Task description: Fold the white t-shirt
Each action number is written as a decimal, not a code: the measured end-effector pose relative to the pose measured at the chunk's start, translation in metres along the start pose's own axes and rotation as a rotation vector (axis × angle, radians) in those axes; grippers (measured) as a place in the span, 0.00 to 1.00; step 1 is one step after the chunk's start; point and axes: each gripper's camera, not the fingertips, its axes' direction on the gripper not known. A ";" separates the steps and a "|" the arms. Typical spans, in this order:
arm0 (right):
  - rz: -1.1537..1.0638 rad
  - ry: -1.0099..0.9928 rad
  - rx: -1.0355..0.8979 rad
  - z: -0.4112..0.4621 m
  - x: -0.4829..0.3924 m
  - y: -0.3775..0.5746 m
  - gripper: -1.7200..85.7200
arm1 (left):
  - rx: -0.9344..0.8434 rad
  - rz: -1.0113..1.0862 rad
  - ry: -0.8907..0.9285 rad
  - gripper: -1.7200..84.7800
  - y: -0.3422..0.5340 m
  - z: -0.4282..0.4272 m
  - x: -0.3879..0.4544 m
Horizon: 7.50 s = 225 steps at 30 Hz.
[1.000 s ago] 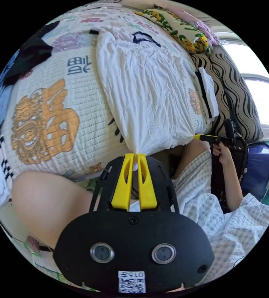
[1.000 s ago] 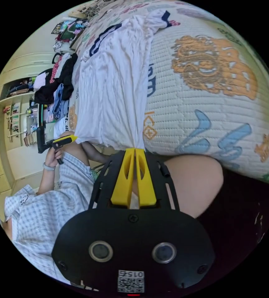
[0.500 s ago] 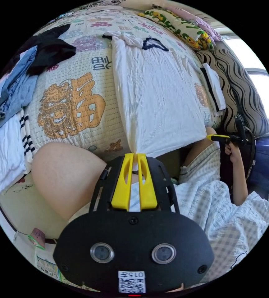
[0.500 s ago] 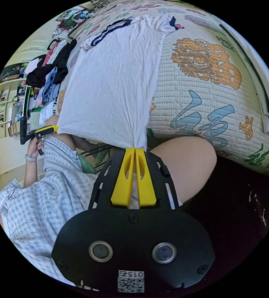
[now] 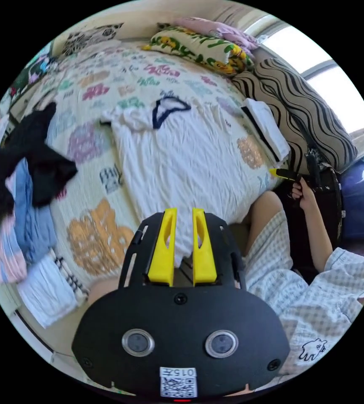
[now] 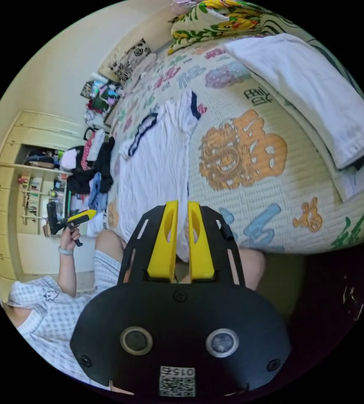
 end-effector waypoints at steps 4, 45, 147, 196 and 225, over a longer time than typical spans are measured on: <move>-0.056 -0.061 0.033 0.020 -0.013 -0.046 0.07 | 0.024 0.049 -0.116 0.10 -0.066 0.013 0.003; -0.611 0.514 -0.457 0.379 -0.314 -0.428 0.02 | 0.520 -0.385 -0.074 0.08 -0.004 0.002 -0.259; -0.425 0.558 0.863 -0.047 -0.401 0.403 0.01 | 0.347 -0.027 -0.228 0.01 0.216 0.012 0.160; -0.018 0.445 0.503 -0.044 -0.173 0.311 0.01 | 0.363 0.530 -0.722 0.04 -0.019 0.203 0.384; 0.081 0.133 0.384 -0.032 0.030 0.082 0.01 | 0.066 0.662 0.018 0.02 -0.406 0.402 0.245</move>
